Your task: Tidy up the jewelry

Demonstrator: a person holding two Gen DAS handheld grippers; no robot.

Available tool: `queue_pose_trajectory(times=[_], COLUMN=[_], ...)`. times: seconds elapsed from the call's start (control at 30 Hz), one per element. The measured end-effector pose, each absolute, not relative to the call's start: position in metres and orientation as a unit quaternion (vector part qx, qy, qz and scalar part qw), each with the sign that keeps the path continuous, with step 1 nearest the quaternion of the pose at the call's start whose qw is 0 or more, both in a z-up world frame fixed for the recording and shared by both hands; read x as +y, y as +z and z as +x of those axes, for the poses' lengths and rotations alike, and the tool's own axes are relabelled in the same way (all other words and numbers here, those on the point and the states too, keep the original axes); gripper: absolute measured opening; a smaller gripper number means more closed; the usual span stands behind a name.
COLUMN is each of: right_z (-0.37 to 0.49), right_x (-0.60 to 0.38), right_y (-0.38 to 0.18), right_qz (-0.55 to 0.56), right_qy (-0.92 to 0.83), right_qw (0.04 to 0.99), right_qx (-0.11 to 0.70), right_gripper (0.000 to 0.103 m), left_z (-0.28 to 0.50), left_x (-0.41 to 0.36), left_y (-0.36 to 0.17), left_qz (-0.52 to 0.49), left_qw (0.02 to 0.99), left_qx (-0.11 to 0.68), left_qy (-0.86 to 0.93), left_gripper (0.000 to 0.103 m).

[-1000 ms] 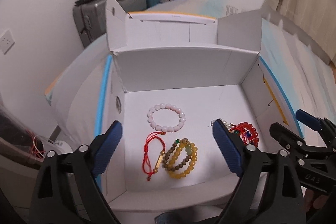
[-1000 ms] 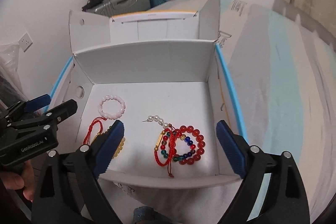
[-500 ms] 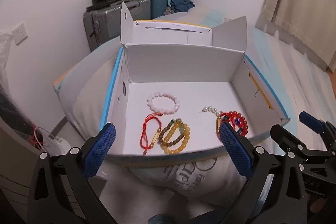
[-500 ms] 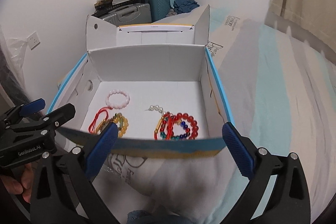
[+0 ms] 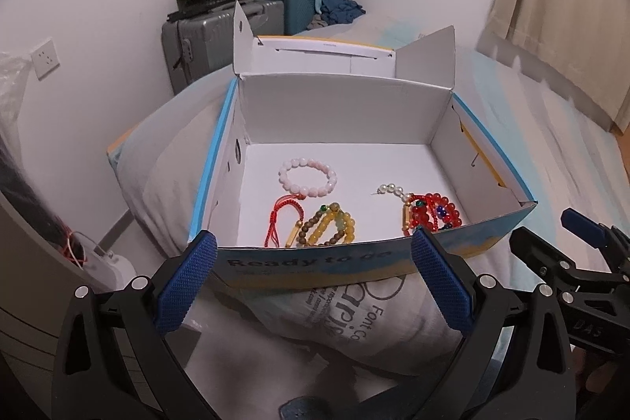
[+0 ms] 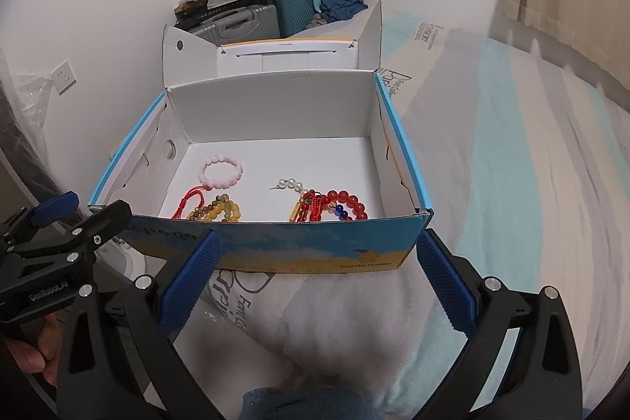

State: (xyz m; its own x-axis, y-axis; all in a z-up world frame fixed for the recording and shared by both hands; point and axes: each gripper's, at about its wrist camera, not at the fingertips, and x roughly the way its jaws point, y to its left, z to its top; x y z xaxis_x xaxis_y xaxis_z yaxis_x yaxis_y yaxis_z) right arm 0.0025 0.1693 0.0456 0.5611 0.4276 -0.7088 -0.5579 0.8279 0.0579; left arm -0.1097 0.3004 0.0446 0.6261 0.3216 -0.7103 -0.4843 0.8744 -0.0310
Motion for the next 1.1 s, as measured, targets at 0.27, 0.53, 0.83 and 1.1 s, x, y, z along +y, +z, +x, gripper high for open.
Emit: queue_pose_trajectory(times=[0.27, 0.53, 0.83, 1.1], right_z=[0.004, 0.005, 0.005, 0.005], right_x=[0.167, 0.166, 0.168, 0.169], right_y=[0.043, 0.045, 0.048, 0.049], right_qz=[-0.089, -0.093, -0.095, -0.09], right_qy=[0.275, 0.275, 0.277, 0.279], right_qw=[0.879, 0.879, 0.878, 0.878], right_qx=[0.379, 0.378, 0.378, 0.378], right_gripper=[0.095, 0.095, 0.095, 0.095], left_z=[-0.105, -0.105, -0.104, -0.107], left_x=[0.3, 0.294, 0.29, 0.288], left_y=[0.04, 0.04, 0.041, 0.048], left_qz=[-0.114, -0.106, -0.109, -0.095], left_qw=[0.89, 0.895, 0.897, 0.899], left_qx=[0.382, 0.37, 0.369, 0.362], left_qy=[0.221, 0.224, 0.216, 0.228], left_gripper=[0.097, 0.097, 0.097, 0.097])
